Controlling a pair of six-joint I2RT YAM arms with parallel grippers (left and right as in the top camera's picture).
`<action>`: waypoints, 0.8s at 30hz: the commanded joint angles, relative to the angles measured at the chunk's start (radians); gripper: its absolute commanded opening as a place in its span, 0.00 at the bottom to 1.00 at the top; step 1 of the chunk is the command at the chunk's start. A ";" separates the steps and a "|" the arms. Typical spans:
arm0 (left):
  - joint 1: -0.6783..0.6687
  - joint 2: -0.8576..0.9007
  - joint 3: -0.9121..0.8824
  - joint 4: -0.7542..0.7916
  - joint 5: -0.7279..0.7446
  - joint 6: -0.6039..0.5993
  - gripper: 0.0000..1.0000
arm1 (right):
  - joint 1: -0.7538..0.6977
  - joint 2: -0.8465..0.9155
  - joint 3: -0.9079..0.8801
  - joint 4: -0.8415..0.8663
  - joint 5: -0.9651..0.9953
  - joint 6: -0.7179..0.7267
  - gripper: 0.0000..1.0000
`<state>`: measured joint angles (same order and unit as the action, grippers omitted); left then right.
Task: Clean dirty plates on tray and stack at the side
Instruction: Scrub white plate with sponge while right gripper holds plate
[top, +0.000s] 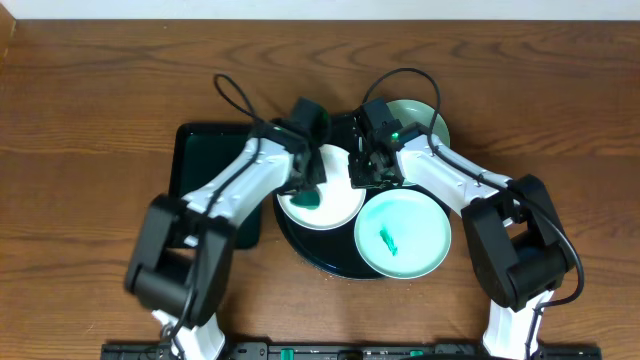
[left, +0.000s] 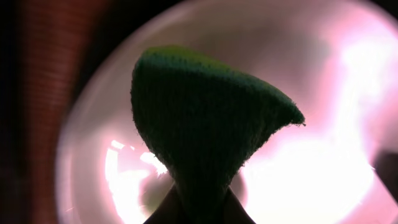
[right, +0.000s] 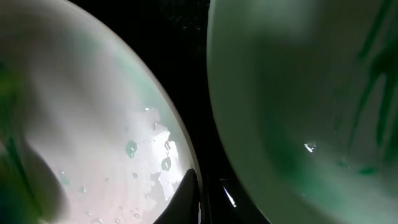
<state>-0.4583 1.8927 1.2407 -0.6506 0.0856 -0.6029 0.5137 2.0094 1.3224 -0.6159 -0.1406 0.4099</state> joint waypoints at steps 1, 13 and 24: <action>-0.028 0.040 0.020 0.008 -0.011 -0.075 0.08 | 0.012 0.022 0.010 0.002 -0.006 0.004 0.01; -0.028 0.054 0.020 0.122 0.346 0.191 0.07 | 0.012 0.022 0.010 -0.002 -0.006 0.004 0.01; 0.000 0.054 0.020 -0.106 -0.152 -0.129 0.07 | 0.012 0.022 0.010 -0.003 -0.006 0.005 0.01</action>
<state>-0.4694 1.9301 1.2533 -0.7086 0.1322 -0.6186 0.5137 2.0094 1.3220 -0.6201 -0.1383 0.4099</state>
